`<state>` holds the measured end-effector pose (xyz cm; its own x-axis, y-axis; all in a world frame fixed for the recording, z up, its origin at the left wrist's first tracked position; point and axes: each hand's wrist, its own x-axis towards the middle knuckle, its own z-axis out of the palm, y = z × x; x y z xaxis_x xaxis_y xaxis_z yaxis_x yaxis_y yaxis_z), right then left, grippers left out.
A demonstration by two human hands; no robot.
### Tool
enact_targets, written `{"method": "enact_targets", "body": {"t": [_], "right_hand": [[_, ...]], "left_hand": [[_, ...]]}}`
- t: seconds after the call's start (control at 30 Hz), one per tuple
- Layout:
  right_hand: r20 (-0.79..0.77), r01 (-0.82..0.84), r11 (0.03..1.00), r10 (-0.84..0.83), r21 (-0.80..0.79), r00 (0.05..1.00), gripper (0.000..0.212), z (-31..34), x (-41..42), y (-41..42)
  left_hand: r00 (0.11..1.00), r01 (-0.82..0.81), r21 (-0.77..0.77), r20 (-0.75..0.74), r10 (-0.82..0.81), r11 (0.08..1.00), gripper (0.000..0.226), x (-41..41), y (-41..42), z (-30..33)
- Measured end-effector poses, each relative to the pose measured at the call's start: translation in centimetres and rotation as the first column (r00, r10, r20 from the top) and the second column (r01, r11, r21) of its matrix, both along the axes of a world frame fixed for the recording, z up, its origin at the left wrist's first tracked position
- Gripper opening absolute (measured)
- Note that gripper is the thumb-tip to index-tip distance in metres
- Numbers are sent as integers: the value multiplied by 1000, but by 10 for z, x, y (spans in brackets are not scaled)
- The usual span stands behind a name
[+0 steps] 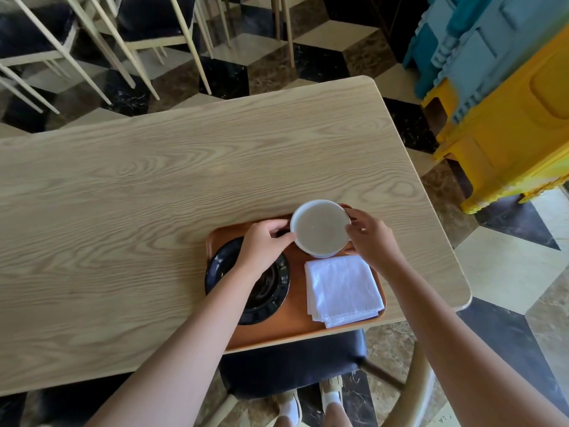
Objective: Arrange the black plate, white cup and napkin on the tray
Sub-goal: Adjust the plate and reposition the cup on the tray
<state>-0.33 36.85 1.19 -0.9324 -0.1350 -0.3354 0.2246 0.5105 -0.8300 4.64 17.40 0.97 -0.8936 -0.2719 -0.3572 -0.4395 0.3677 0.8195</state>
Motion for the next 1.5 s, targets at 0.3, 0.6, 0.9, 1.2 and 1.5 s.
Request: {"method": "enact_targets", "body": {"t": [0.3, 0.6, 0.9, 1.2, 1.5], "right_hand": [[-29, -16, 1000, 17, 18, 999, 37, 0, 5, 1], [-399, -5, 958, 123, 285, 909, 28, 4, 49, 33], [-114, -382, 574, 646, 724, 755, 57, -25, 105, 59], [-104, -366, 565, 633, 740, 767, 56, -31, 115, 46], [-103, -343, 553, 623, 759, 775, 55, -26, 125, 32]], "left_hand": [[999, -22, -37, -35, 21, 999, 42, 11, 2, -3], [821, -36, -395, -535, -198, 918, 31, 70, 30, 2], [811, 379, -732, -33, -584, 566, 54, 106, 103, -34], [853, 385, -766, 80, -516, 516, 59, 111, 102, -33], [847, 398, -767, 96, -523, 503, 59, 120, 89, -40]]}}
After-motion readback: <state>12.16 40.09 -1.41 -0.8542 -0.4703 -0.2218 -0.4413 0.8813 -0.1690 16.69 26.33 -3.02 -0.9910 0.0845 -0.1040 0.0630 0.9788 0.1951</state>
